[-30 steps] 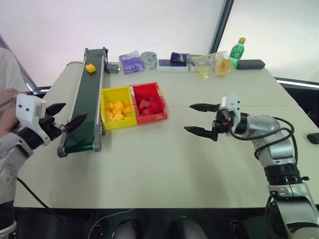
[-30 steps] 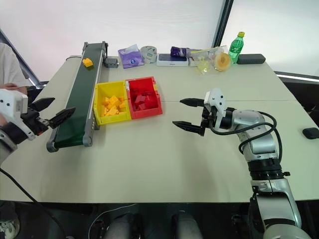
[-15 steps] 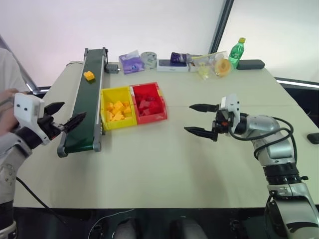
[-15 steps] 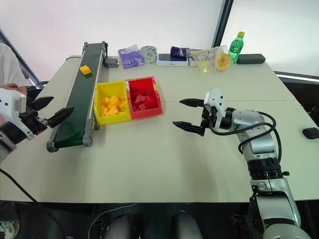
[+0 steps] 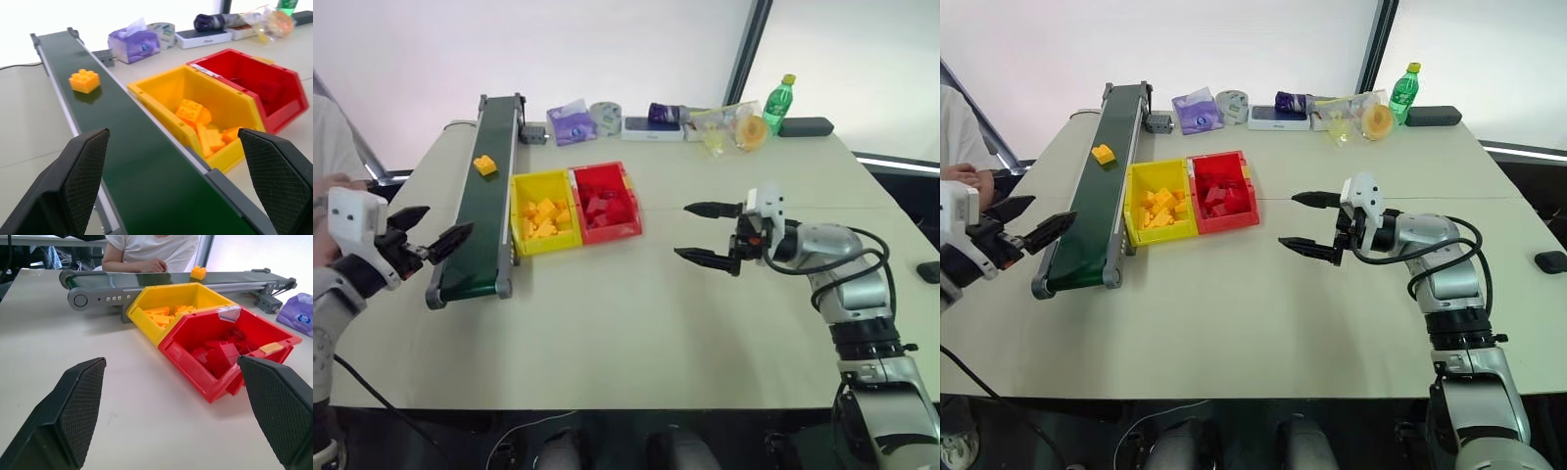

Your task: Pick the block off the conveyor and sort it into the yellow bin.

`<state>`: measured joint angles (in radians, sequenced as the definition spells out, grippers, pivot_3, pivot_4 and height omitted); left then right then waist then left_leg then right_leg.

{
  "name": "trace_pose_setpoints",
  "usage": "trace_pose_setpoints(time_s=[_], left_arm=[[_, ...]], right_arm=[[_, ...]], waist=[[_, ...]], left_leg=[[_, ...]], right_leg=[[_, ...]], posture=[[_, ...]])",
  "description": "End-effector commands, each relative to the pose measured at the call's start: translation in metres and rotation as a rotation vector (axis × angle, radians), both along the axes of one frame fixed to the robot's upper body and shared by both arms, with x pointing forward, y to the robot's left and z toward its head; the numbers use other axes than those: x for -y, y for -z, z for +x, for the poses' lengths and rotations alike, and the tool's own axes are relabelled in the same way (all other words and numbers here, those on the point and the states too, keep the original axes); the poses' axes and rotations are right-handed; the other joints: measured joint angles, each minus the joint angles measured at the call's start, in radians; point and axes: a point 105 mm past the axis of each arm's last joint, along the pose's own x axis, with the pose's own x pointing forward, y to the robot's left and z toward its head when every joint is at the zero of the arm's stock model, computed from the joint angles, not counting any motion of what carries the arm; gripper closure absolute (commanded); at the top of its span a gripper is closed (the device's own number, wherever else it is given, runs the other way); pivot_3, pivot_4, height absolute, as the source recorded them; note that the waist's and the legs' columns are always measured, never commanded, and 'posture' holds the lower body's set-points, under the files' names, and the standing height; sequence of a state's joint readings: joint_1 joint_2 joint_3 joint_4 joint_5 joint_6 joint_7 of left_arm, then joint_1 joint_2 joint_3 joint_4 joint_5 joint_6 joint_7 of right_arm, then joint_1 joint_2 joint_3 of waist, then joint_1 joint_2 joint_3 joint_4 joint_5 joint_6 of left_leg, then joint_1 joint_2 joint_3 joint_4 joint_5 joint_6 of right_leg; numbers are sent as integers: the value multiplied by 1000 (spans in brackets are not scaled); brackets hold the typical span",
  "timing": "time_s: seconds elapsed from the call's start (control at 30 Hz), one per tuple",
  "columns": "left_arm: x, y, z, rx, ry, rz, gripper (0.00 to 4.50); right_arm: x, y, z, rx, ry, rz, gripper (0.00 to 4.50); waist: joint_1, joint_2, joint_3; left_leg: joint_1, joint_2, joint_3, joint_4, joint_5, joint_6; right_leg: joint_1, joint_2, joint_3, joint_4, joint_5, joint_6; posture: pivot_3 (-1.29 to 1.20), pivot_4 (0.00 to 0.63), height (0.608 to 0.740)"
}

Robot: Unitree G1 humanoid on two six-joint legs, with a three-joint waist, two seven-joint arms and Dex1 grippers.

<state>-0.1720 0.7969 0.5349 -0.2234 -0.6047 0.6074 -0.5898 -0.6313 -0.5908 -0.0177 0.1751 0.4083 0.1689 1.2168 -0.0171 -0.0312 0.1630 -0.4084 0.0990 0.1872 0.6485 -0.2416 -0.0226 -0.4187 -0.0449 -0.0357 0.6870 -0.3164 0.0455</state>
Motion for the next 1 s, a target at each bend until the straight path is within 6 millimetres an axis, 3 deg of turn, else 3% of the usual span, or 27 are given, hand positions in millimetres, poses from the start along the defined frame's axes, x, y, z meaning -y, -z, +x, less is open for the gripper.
trace_pose_setpoints(time_s=[0.03,0.2,0.37,0.5,0.67,0.87,1.0], left_arm=[[1,-6,7,29,-90,47,59],[-9,-6,19,46,-325,-36,59],[10,-1,25,44,-452,-113,59],[21,4,27,28,-505,-128,59],[21,9,32,16,-609,-139,59],[39,12,44,-3,-616,-168,59],[37,17,45,-40,-670,-164,59]], right_arm=[[-2,-13,0,50,-17,14,0],[-9,-18,-2,62,-49,17,0],[-15,-20,0,66,-67,22,0],[-16,-21,0,66,-71,24,0],[-15,-20,1,63,-71,25,0],[-15,-19,0,59,-70,29,0],[-13,-17,-1,56,-64,27,0]], waist=[[1,0,0],[0,0,0],[1,0,0],[2,0,0],[2,0,0],[4,0,0],[2,0,0]], left_leg=[[0,0,0,0,0,0],[0,0,0,0,0,0],[0,0,0,0,0,0],[0,0,0,1,0,0],[0,0,0,1,0,0],[0,-1,0,1,0,0],[0,-1,0,1,0,0]], right_leg=[[0,0,0,0,0,0],[0,0,0,0,0,0],[0,0,0,0,0,0],[0,0,0,0,0,0],[0,0,0,0,0,0],[1,0,0,0,0,0],[1,1,0,0,0,0]], posture=[[0,150,740],[0,150,740],[0,150,740],[0,150,740],[0,150,740],[0,150,740],[0,150,740]])
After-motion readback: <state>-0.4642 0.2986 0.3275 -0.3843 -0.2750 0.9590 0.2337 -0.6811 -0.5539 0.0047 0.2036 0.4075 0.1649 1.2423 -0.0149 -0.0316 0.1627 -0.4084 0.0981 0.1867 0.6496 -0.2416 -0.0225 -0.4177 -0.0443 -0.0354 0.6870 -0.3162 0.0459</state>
